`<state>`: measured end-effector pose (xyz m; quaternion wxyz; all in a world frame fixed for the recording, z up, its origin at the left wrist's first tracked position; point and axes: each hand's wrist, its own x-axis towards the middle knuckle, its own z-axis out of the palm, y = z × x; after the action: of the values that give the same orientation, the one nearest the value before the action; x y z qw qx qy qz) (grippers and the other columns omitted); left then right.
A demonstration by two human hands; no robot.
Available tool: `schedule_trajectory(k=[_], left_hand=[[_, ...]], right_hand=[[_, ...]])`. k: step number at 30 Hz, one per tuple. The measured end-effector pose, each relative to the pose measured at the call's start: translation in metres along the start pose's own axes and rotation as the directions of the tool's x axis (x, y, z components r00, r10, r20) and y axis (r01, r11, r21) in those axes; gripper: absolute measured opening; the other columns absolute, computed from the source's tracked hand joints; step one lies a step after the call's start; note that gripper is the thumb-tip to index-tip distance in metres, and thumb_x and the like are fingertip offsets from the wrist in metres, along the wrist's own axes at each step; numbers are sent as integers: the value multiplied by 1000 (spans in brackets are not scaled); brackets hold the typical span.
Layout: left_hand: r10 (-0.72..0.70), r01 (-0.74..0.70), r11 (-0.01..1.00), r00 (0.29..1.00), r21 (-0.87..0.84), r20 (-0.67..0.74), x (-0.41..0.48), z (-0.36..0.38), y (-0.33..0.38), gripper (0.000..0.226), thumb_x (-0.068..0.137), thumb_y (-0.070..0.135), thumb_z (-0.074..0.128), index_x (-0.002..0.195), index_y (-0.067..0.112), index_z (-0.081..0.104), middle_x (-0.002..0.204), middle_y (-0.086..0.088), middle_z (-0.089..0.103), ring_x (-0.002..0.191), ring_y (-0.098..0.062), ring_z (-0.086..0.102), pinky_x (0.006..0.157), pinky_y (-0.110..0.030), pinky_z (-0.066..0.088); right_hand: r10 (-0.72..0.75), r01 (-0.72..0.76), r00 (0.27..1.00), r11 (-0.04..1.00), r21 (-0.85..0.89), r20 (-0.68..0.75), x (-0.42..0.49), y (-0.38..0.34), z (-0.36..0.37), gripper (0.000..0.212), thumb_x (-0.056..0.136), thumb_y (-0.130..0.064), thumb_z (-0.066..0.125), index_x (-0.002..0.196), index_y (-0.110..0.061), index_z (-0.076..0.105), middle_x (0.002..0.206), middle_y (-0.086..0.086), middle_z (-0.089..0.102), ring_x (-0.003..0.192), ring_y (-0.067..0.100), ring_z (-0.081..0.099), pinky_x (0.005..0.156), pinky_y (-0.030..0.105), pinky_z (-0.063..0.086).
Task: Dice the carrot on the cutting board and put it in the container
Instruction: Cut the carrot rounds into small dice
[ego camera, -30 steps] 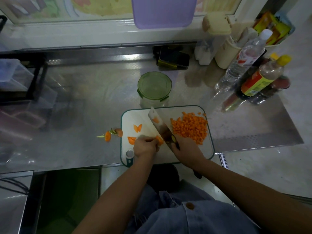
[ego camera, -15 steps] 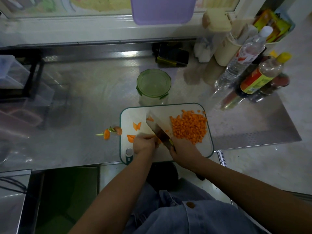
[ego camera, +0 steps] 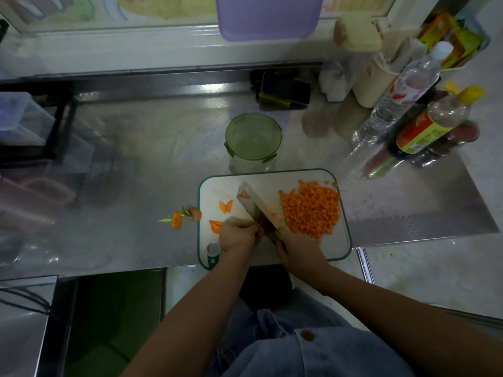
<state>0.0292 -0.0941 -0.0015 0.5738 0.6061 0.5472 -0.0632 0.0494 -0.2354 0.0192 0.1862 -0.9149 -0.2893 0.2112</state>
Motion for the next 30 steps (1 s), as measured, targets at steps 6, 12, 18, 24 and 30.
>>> schedule_trajectory(k=[6, 12, 18, 24, 30], left_hand=[[56, -57, 998, 998, 31, 34, 6, -2, -6, 22, 75, 11, 76, 58, 21, 68, 69, -10, 71, 70, -30, 70, 74, -45, 59], [269, -276, 939, 961, 206, 62, 1, -11, -9, 17, 79, 28, 75, 65, 19, 71, 68, -5, 71, 69, -25, 68, 71, -39, 58], [708, -767, 226, 553, 601, 439, 9, -22, 2, 34, 69, 12, 71, 103, 18, 66, 99, -6, 57, 89, -24, 57, 64, -29, 43], [611, -761, -287, 322, 582, 723, 12, -15, 20, 36, 57, 9, 75, 92, 20, 70, 90, -8, 55, 80, -28, 57, 61, -33, 46], [554, -716, -434, 267, 547, 789, 18, -13, 26, 26, 51, 14, 79, 75, 13, 68, 86, -11, 58, 74, -29, 58, 55, -32, 46]], right_hand=[[46, -28, 991, 989, 143, -125, 8, 5, -16, 16, 93, -22, 51, 97, -8, 57, 67, 8, 58, 58, 26, 56, 50, 36, 41], [227, -155, 959, 921, 357, -169, 15, 18, -34, 18, 95, -19, 50, 92, -3, 57, 68, 13, 62, 50, 23, 57, 51, 45, 51], [262, -167, 951, 883, 440, -165, 3, 31, -33, 21, 94, -21, 51, 90, -1, 56, 67, 19, 59, 48, 25, 58, 40, 36, 51], [259, -159, 948, 888, 432, -183, -3, 33, -30, 19, 92, -19, 55, 83, -3, 55, 60, 13, 56, 46, 22, 56, 44, 44, 50], [274, -178, 940, 902, 392, -203, -4, 37, -27, 21, 91, -13, 57, 77, 3, 53, 56, 7, 43, 53, 25, 48, 54, 44, 43]])
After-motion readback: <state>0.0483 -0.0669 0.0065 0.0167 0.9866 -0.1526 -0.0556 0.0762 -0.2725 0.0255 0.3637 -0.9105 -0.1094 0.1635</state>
